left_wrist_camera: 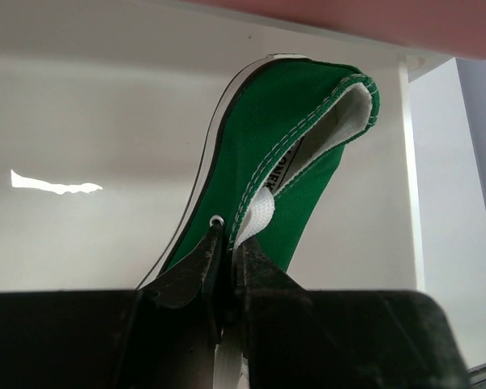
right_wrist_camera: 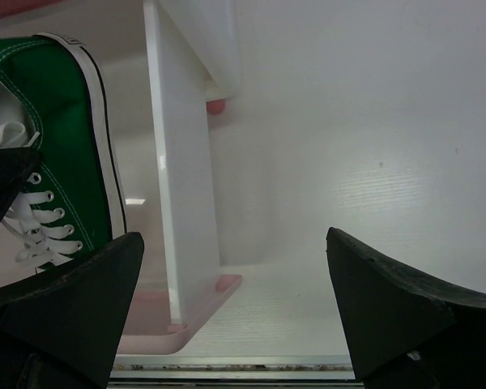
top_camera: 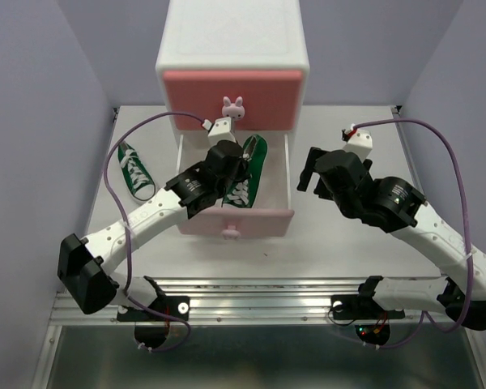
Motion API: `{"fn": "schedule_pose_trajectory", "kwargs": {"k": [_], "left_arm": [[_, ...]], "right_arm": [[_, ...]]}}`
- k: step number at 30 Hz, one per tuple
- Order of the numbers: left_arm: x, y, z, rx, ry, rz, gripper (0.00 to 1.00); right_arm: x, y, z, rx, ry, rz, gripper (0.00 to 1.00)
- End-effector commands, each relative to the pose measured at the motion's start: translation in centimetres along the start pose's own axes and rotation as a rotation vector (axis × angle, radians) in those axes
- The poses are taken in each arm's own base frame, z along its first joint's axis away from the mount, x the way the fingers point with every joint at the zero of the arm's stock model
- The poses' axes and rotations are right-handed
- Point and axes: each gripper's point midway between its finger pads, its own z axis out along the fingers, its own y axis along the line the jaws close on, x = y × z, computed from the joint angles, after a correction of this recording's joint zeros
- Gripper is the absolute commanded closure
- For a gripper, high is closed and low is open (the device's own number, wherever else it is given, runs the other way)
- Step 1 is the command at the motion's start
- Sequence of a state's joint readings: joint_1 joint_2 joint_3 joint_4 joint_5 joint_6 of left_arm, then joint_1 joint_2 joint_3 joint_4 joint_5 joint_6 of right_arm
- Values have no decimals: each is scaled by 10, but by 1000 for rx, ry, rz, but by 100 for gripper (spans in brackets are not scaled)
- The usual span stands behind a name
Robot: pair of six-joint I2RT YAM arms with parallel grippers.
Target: Place and organize the shoes in the shoe cabinet
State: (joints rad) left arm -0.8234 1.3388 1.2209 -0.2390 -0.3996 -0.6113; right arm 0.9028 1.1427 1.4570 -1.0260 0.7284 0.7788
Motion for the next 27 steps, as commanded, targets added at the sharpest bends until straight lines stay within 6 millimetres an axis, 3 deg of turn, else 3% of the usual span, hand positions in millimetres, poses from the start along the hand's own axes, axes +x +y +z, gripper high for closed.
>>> {"fn": "schedule_pose_trajectory", "kwargs": {"k": [1,13,22,27], "left_arm": [[-7,-13,-6,27,0,-27,100],[0,-5,25,-184,24,-196,100],[-8,-17,42,-251,32,-253,100],[1,-2,43,-352,36,-296,100]], "right_arm": [[-16,-8,-4,20,-66,34,0],[-16,-10,-2,38,-83,65,0],[-17,-12,0,51,-94,81,0],[-18,-14,-1,54,-102,94,0]]}}
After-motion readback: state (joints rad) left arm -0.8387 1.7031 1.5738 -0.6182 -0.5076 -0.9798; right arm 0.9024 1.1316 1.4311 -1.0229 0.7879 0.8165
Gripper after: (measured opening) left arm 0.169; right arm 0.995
